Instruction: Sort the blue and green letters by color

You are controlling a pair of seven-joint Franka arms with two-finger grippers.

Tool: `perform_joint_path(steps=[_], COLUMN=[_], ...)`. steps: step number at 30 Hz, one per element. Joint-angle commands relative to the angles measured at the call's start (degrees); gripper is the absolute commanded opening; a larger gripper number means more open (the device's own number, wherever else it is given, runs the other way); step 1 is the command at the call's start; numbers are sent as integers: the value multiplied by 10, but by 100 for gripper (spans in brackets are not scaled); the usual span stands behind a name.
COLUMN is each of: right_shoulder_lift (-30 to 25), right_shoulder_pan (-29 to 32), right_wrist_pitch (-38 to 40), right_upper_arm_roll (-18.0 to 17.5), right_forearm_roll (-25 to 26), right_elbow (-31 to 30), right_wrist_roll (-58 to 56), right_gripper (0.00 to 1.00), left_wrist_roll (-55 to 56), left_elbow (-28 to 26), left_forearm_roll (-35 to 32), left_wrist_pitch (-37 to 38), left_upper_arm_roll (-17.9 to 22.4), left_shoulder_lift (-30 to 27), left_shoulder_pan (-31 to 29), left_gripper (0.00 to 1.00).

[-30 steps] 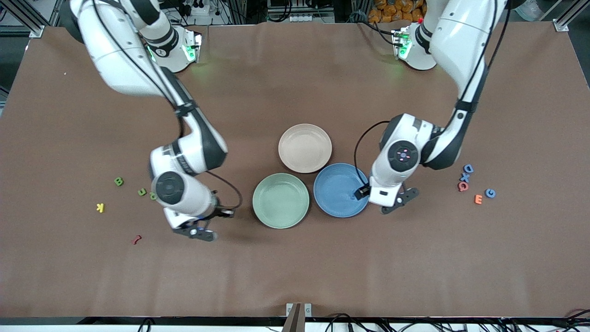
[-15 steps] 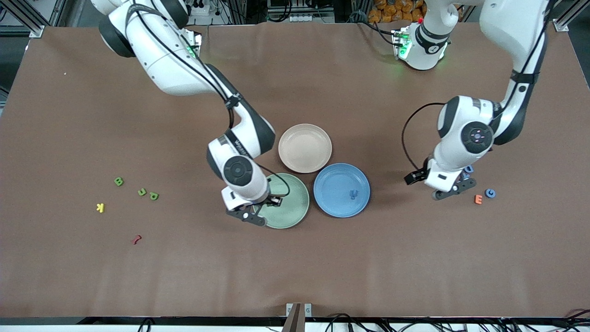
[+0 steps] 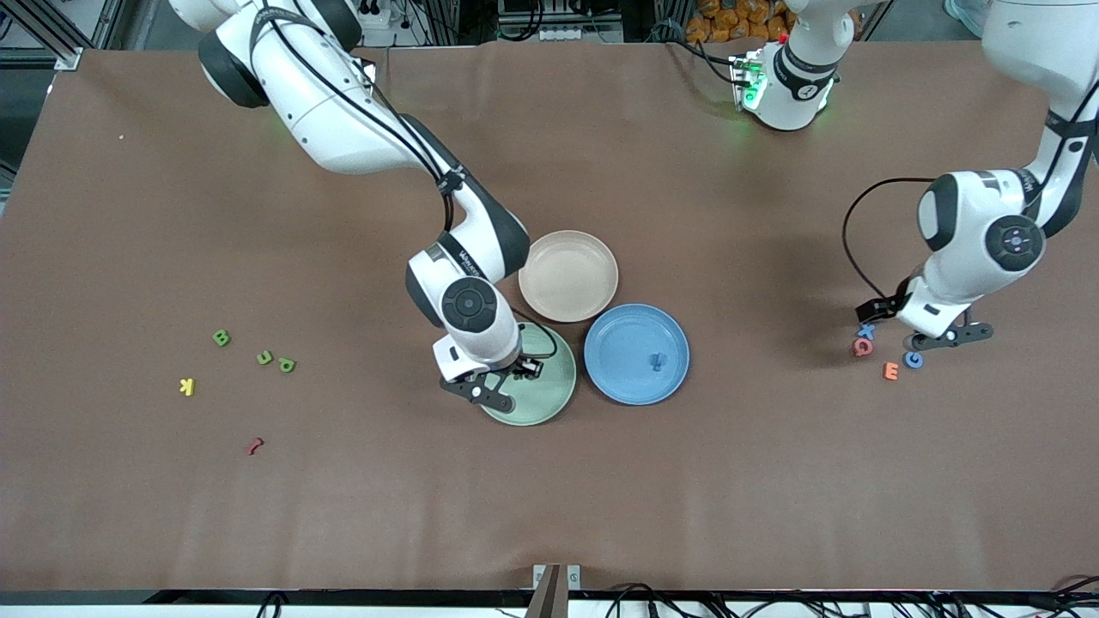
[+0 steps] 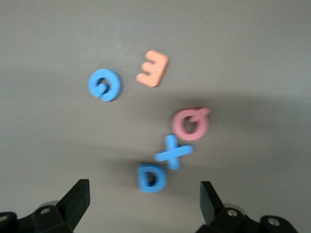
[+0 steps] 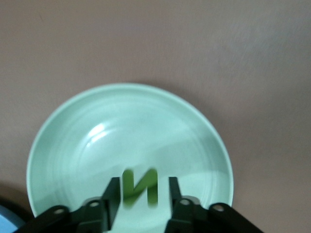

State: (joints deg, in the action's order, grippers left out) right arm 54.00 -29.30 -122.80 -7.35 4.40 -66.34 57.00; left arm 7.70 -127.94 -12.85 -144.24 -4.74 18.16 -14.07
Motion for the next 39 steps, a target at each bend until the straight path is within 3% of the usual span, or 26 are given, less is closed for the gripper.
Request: perform_joint_path(steps=[1, 8, 12, 16, 25, 32, 39], right_shoulder_lift=[-16, -19, -36, -79, -187, -226, -246], right_shoulder_pan=[21, 15, 26, 51, 165, 276, 358], right_wrist_pitch=[12, 11, 24, 49, 53, 48, 30], right_upper_arm_roll=[-31, -29, -30, -30, -40, -77, -89], right_forearm_roll=[27, 32, 61, 71, 70, 69, 69], right_elbow=[12, 13, 6, -48, -193, -276, -333], right_wrist_roll=[4, 2, 0, -39, -193, -298, -401], right_gripper=[100, 100, 100, 100, 100, 100, 100], left_wrist_roll=[-27, -28, -29, -30, -48, -73, -72], left_elbow=[-28, -48, -41, -28, -6, -7, -6], left_forearm_roll=[-17, -17, -24, -67, -161, -165, -162], left_wrist_pitch=[-31, -81, -117, -130, -132, -132, -132], left_upper_arm_roll=[-8, -8, -10, -18, -19, -19, -19], left_shoulder_lift=[-5, 9, 34, 48, 76, 79, 80], left_shoulder_pan=[-8, -23, -23, -20, -23, -31, -31], left_gripper=[100, 100, 100, 100, 100, 100, 100])
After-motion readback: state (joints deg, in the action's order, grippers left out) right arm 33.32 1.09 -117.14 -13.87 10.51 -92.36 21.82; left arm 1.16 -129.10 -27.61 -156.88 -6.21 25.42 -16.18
